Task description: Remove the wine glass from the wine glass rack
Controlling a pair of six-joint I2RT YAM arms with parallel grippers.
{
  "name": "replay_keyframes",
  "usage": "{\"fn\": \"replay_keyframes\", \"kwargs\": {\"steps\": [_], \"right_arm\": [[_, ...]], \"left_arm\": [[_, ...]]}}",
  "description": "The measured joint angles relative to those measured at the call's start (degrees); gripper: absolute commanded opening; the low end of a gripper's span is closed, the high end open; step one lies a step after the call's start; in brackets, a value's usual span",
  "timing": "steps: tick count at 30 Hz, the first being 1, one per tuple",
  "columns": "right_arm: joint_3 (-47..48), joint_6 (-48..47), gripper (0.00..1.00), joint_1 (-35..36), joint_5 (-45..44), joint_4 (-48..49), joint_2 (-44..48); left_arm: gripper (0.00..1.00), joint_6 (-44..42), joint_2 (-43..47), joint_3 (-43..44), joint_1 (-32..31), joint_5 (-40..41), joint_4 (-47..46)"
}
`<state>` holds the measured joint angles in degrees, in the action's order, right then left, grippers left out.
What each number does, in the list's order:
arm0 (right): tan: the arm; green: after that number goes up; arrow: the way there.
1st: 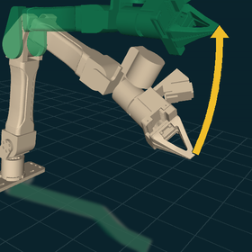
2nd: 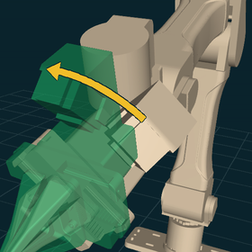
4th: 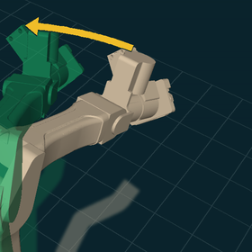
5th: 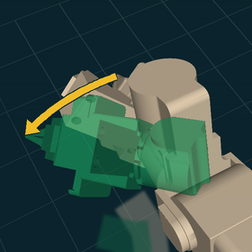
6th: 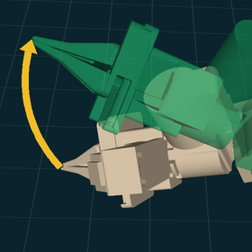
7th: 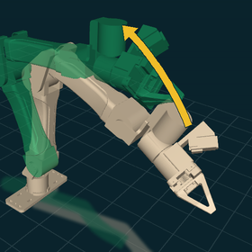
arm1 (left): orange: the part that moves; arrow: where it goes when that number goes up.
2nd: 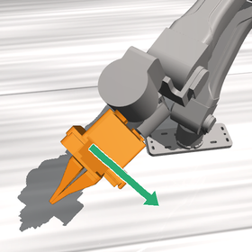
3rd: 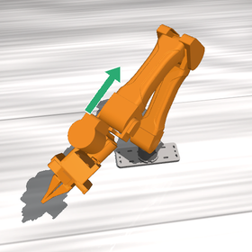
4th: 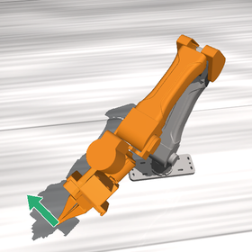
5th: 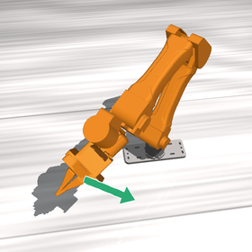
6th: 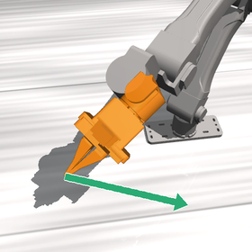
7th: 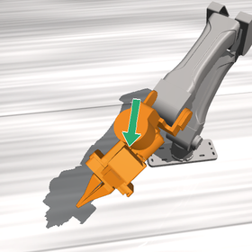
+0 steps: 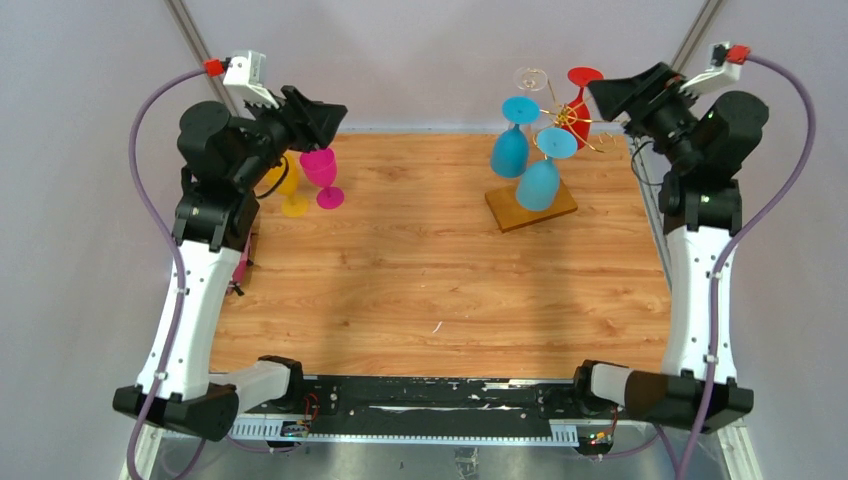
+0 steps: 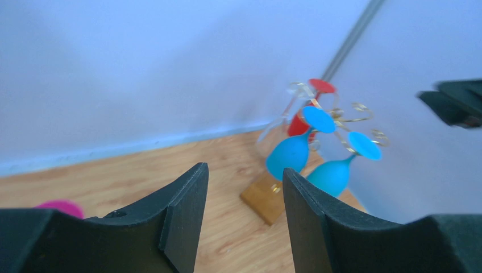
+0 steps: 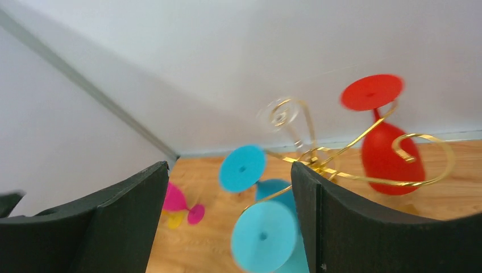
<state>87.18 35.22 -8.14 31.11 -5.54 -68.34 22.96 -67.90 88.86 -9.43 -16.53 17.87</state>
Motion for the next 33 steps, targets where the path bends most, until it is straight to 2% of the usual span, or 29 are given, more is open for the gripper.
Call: {"fn": "replay_keyframes", "kwargs": {"steps": [3,7,15,20,24,27,33], "right_arm": [[3.56,1.75,0.81,-5.40,0.90,1.05,-5.57],[6.38,4.35,0.80,-9.75,1.99,1.55,-15.02],[12.41,10.56,0.80,-13.99,5.05,4.92,-30.62],[18.58,18.69,0.77,-15.02,10.51,12.15,-39.76],[24.48,23.82,0.69,-14.99,14.01,15.10,-45.88],[27.85,26.47,0.61,-14.97,16.24,16.06,-49.16],[30.45,26.86,0.59,-13.84,18.29,14.08,-51.63]], "left_arm": [[0.56,0.66,2.60,-2.64,-3.21,-2.60,-5.79],[0.56,2.14,3.10,-6.93,-4.24,-4.02,-10.40],[0.56,3.63,1.07,-12.31,-4.26,-4.26,-10.99],[0.56,3.65,1.09,-12.46,-4.26,-4.22,-12.13],[0.56,3.74,1.07,-12.83,-4.26,-4.11,-12.70],[0.55,3.89,0.98,-13.05,-4.26,-3.93,-13.00],[0.54,4.11,0.85,-13.40,-4.26,-3.80,-13.07]]}}
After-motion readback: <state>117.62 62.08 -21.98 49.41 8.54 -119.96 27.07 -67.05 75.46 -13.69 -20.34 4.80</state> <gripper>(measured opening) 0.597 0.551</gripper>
